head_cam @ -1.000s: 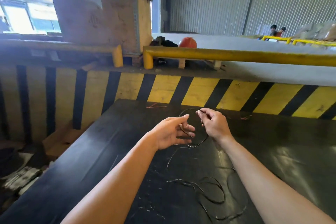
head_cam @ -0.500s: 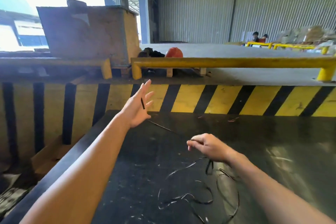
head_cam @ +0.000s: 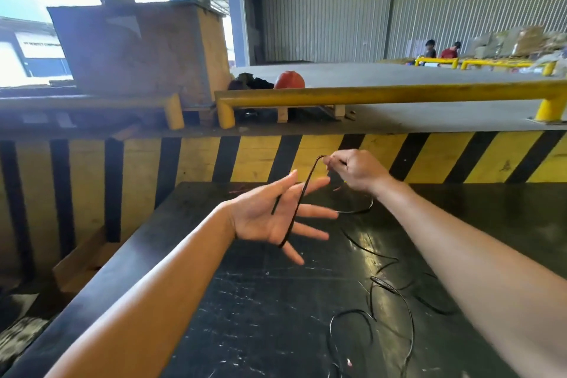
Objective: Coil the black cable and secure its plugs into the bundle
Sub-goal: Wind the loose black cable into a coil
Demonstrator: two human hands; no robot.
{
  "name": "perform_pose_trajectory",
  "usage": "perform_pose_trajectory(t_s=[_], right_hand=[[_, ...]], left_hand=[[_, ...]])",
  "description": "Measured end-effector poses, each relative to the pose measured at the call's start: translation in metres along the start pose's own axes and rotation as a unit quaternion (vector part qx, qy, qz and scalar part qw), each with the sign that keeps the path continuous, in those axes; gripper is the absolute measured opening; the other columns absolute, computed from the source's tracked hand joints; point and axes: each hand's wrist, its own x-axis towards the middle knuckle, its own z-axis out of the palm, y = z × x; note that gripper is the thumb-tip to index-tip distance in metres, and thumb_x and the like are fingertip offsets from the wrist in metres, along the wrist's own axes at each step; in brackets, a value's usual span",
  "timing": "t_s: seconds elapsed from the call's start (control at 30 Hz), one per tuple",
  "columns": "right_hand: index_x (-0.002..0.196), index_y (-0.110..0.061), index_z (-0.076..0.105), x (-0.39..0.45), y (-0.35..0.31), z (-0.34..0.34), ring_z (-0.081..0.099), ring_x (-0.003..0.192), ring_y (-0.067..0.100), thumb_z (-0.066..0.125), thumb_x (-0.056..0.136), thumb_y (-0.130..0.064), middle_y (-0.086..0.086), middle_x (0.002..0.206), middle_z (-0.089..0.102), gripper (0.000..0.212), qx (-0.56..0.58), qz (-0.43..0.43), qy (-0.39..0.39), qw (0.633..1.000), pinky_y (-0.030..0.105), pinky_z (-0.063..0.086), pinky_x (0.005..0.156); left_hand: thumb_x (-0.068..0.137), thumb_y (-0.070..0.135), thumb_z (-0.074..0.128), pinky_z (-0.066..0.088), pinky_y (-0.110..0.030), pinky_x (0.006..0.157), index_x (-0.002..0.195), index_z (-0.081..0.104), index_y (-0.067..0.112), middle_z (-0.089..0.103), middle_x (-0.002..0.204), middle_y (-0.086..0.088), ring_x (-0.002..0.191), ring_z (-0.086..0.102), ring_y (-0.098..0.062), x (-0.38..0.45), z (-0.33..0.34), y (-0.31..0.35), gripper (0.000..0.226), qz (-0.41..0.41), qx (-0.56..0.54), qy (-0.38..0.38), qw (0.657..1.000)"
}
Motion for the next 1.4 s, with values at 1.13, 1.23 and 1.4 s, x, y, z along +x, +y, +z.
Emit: perform_pose_trajectory(t_s=[1.13,1.23,1.4], right_hand=[[0.063,-0.02,0.053,-0.072,-0.012,0.113,0.038,0.036,0.0,0.04,0.099,-0.033,-0.001,0.053,0.042,0.041,0.265,0.1,-0.17,0.944,0.019,0.032,0.044],[0.076,-0.022,0.06,-0.097,-0.012,0.109,0.045,0.054,0.001,0.039,0.097,-0.041,-0.005,0.063,0.049,0.035,0.12,0.02,-0.361,0.924,0.023,0.038,0.061],[0.083,-0.022,0.064,-0.063,-0.036,0.024,0.052,0.066,0.003,0.044,0.097,-0.037,-0.015,0.068,0.055,0.028,-0.028,-0.088,-0.357,0.93,0.02,0.039,0.065]], left_hand=[[0.093,0.064,0.019,0.029,-0.075,0.096,0.142,0.036,0.046,0.039,0.151,-0.01,0.133,0.039,-0.047,0.004,-0.011,0.056,0.055,0.209,-0.086,0.17,0.959],[0.094,0.062,0.017,0.025,-0.071,0.098,0.144,0.028,0.047,0.023,0.159,-0.008,0.141,0.026,-0.045,-0.011,-0.039,0.063,0.054,0.237,-0.073,0.283,0.927],[0.093,0.063,0.02,0.02,-0.067,0.105,0.145,0.025,0.049,0.02,0.161,-0.004,0.143,0.023,-0.04,-0.026,-0.075,0.023,0.054,0.062,0.087,0.38,0.919]])
